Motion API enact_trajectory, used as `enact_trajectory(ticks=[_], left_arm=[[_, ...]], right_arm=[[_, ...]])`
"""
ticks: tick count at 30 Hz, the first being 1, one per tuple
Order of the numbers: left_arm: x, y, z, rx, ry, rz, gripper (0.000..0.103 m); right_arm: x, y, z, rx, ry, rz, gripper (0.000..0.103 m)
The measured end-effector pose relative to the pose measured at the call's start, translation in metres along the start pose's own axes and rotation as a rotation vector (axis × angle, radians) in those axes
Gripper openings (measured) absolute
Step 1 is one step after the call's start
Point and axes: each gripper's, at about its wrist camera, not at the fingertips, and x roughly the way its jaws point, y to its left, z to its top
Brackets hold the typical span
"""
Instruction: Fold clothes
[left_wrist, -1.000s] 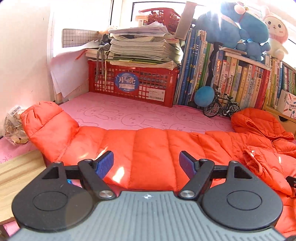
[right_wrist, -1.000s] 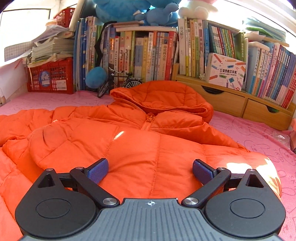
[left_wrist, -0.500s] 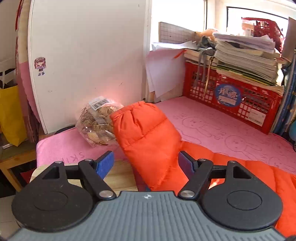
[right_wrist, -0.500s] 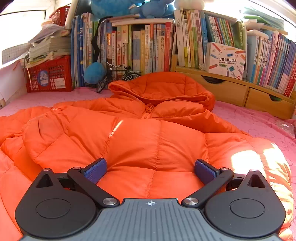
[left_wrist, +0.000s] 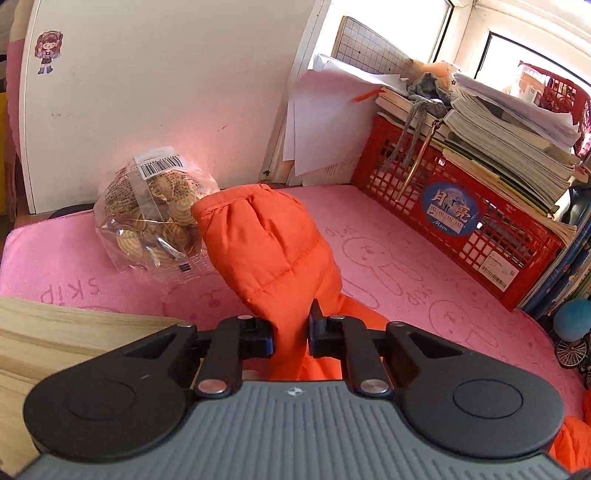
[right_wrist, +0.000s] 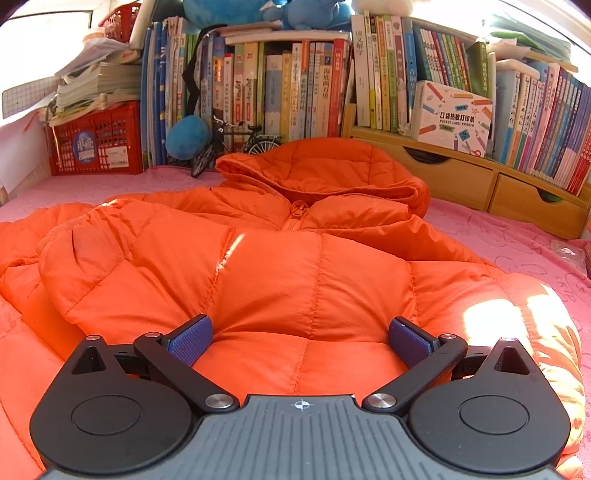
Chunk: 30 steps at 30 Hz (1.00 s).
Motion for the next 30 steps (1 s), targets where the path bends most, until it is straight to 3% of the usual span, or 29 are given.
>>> enact_trajectory(ticks=[6,12,16,20,23,26,30], left_arm=[[-0.045,-0.022,0.004,0.095,-0.144,-0.145,0.012],[-0.092,-0.063,0.0,0.185,-0.193,-0.381,0.011],[-0.131,-0.101,-0.032,0.319,-0.209,-0.544,0.011],[-0.154,-0.137,-0.085,0.509,-0.265,-0.584,0.011],[-0.165,-0.156,-0.12,0.645,-0.297,-0.608,0.011],[-0.174,-0.167,-0.147,0.753,-0.332,-0.621,0.011],[-0.178,-0.176,-0.169,0.833,-0.338,-0.638,0.011]], right_arm=[[0.0,0.0,0.0,0.004,0.001,0.002,0.103],[0.0,0.0,0.001,0.007,0.001,0.003,0.103],[-0.001,-0.002,0.001,0.02,-0.001,0.012,0.103],[-0.011,-0.012,0.004,0.087,-0.027,0.05,0.103],[-0.035,-0.026,0.013,0.22,-0.075,0.175,0.103],[-0.063,-0.03,0.034,0.27,-0.127,0.364,0.103],[-0.068,-0.02,0.06,0.31,-0.1,0.543,0.103]])
